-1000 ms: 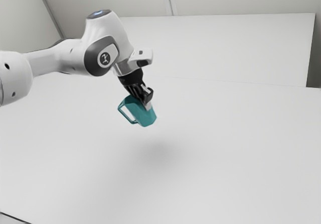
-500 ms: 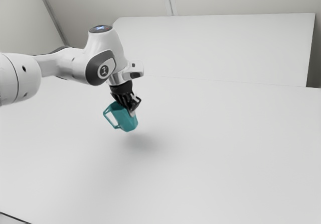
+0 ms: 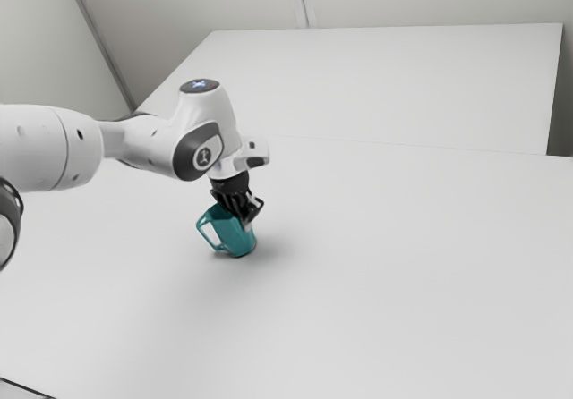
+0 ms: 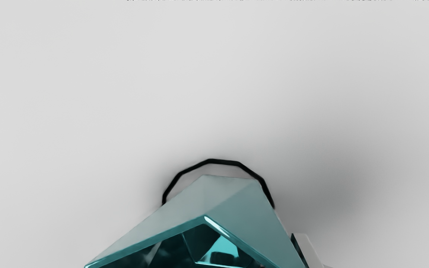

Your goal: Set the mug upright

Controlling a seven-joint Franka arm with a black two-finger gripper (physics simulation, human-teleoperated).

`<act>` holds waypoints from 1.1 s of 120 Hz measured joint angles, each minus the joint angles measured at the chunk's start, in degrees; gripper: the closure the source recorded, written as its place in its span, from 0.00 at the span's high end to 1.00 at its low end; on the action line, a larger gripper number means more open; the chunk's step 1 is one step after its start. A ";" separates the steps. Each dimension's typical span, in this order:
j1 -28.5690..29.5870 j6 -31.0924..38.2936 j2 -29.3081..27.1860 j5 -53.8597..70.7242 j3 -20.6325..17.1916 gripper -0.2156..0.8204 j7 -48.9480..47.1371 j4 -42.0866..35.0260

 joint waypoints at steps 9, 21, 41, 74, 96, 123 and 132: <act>0.00 0.30 -0.07 -0.20 -0.02 0.31 -0.03 0.00; -0.13 0.21 -1.29 -0.37 -0.06 0.49 -0.06 0.00; -0.49 -2.35 -5.88 -2.20 -0.15 0.65 0.03 0.79; 0.85 -17.29 -1.53 -4.29 -0.06 0.75 0.20 23.44; 1.08 -25.71 -0.95 -4.01 -0.04 0.78 0.64 30.89; 1.13 -29.51 -0.97 -4.32 0.02 0.79 1.04 31.28; 1.14 -30.05 -0.95 -4.35 0.02 0.79 1.10 31.29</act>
